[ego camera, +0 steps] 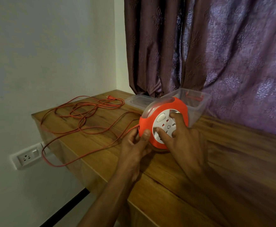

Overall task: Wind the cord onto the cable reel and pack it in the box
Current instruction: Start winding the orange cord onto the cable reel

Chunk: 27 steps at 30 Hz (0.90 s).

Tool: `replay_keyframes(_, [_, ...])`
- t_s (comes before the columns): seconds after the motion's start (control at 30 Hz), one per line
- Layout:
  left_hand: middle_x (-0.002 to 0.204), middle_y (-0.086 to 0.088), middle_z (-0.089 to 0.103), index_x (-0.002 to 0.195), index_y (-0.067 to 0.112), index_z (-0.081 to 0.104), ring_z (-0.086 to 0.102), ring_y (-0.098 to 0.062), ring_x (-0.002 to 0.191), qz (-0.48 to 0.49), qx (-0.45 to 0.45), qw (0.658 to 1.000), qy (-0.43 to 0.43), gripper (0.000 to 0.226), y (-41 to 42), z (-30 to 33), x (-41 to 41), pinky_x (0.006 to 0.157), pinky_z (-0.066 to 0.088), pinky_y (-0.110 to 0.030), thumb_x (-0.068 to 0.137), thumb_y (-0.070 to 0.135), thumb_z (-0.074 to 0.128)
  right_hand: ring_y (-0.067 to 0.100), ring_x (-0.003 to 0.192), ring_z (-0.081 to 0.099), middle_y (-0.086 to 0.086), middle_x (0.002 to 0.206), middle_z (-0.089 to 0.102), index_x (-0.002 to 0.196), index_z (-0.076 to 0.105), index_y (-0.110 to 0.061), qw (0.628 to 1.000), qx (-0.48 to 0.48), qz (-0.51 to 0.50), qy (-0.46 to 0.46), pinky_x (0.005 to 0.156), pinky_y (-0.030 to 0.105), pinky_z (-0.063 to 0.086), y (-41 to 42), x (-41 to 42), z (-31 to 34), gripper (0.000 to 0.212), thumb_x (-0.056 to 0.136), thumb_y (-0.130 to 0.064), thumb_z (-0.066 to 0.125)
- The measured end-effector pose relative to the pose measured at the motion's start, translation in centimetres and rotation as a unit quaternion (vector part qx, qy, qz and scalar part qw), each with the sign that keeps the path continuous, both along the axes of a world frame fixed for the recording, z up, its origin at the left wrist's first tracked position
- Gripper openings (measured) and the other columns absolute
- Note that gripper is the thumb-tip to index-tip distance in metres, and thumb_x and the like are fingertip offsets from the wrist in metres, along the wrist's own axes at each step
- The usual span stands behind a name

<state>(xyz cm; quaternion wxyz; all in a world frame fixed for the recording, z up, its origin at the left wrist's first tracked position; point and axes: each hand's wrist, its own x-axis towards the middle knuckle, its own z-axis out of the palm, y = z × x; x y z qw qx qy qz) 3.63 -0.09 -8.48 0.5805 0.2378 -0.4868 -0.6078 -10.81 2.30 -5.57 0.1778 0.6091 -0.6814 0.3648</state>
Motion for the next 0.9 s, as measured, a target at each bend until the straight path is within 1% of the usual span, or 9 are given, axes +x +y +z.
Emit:
replay_keyframes(0.13, [0.109, -0.005, 0.078, 0.100, 0.031, 0.078, 0.075, -0.024, 0.101, -0.008, 0.000, 1.000, 0.008, 0.018, 0.0, 0.0, 0.0, 0.078, 0.063, -0.035, 0.086, 0.030, 0.067, 0.026, 0.074, 0.067, -0.001, 0.080, 0.070, 0.126, 0.033, -0.040, 0.999, 0.018, -0.008, -0.038, 0.058, 0.028, 0.041, 0.2, 0.2, 0.2, 0.063, 0.076, -0.077, 0.041])
replay_keyframes(0.27, [0.104, -0.004, 0.080, 0.097, 0.030, 0.079, 0.077, -0.022, 0.096, -0.022, 0.006, 1.000, 0.005, 0.017, 0.1, -0.1, -0.1, 0.073, 0.062, -0.032, 0.086, 0.026, 0.067, 0.023, 0.087, 0.065, 0.002, 0.098, 0.068, 0.108, 0.044, -0.030, 0.954, 0.048, 0.027, -0.295, 0.071, 0.038, 0.054, 0.1, 0.4, 0.7, 0.054, 0.073, -0.069, 0.060])
replay_keyframes(0.33, [0.105, -0.006, 0.079, 0.101, 0.023, 0.077, 0.076, -0.024, 0.098, -0.021, 0.011, 1.000, 0.006, 0.019, 0.0, -0.2, -0.3, 0.074, 0.063, -0.033, 0.085, 0.026, 0.068, 0.016, 0.070, 0.067, 0.004, 0.091, 0.072, 0.102, 0.047, -0.026, 0.888, 0.061, 0.066, -0.450, 0.054, 0.033, 0.052, 0.0, 0.4, 1.3, 0.052, 0.073, -0.065, 0.064])
replay_keyframes(0.4, [0.106, -0.007, 0.079, 0.105, 0.021, 0.074, 0.076, -0.024, 0.099, -0.018, 0.016, 1.000, 0.008, 0.022, -0.1, -0.3, -0.4, 0.074, 0.063, -0.035, 0.085, 0.027, 0.068, 0.006, 0.043, 0.058, 0.006, 0.072, 0.074, 0.100, 0.048, -0.022, 0.852, 0.068, 0.091, -0.510, 0.040, 0.024, 0.040, 0.1, 0.4, 1.5, 0.047, 0.078, -0.061, 0.063])
replay_keyframes(0.43, [0.107, -0.006, 0.079, 0.106, 0.021, 0.073, 0.076, -0.024, 0.100, -0.017, 0.022, 1.000, 0.011, 0.024, -0.2, -0.3, -0.3, 0.074, 0.063, -0.037, 0.084, 0.029, 0.069, 0.004, 0.038, 0.055, 0.004, 0.066, 0.073, 0.100, 0.050, -0.021, 0.862, 0.066, 0.093, -0.495, 0.042, 0.024, 0.039, 0.2, 0.3, 1.5, 0.043, 0.082, -0.058, 0.060])
replay_keyframes(0.5, [0.107, -0.006, 0.079, 0.108, 0.020, 0.072, 0.075, -0.025, 0.101, -0.013, 0.037, 0.999, 0.020, 0.030, -0.4, -0.5, -0.3, 0.074, 0.064, -0.041, 0.081, 0.032, 0.070, 0.006, 0.051, 0.062, 0.001, 0.064, 0.071, 0.097, 0.054, -0.020, 0.922, 0.032, 0.073, -0.380, 0.053, 0.031, 0.046, 0.4, 0.0, 1.6, 0.037, 0.088, -0.056, 0.053])
replay_keyframes(0.6, [0.106, -0.004, 0.079, 0.102, 0.027, 0.076, 0.075, -0.023, 0.101, -0.002, 0.047, 0.999, 0.020, 0.028, -0.7, -0.6, 0.0, 0.070, 0.063, -0.037, 0.077, 0.039, 0.072, 0.017, 0.072, 0.065, -0.007, 0.082, 0.067, 0.107, 0.051, -0.025, 0.987, -0.045, 0.052, -0.143, 0.055, 0.027, 0.043, 0.9, -0.5, 1.7, 0.030, 0.091, -0.051, 0.048])
replay_keyframes(0.73, [0.106, -0.004, 0.079, 0.102, 0.026, 0.076, 0.076, -0.023, 0.098, 0.018, 0.060, 0.998, 0.005, 0.030, -1.3, -0.8, -0.3, 0.067, 0.063, -0.036, 0.078, 0.042, 0.072, 0.027, 0.092, 0.064, 0.003, 0.125, 0.052, 0.138, 0.028, -0.038, 0.995, 0.053, 0.053, 0.065, 0.066, 0.038, 0.054, 0.8, -0.3, 1.6, 0.050, 0.092, -0.046, 0.047])
replay_keyframes(0.9, [0.102, -0.001, 0.080, 0.107, 0.023, 0.072, 0.077, -0.020, 0.094, 0.021, 0.067, 0.997, -0.026, 0.037, -2.7, -0.3, -0.6, 0.065, 0.063, -0.035, 0.077, 0.045, 0.073, 0.027, 0.103, 0.063, 0.006, 0.151, 0.030, 0.147, 0.005, -0.050, 0.981, 0.150, 0.012, 0.126, 0.072, 0.034, 0.053, 0.4, -0.3, 0.7, 0.063, 0.096, -0.047, 0.043])
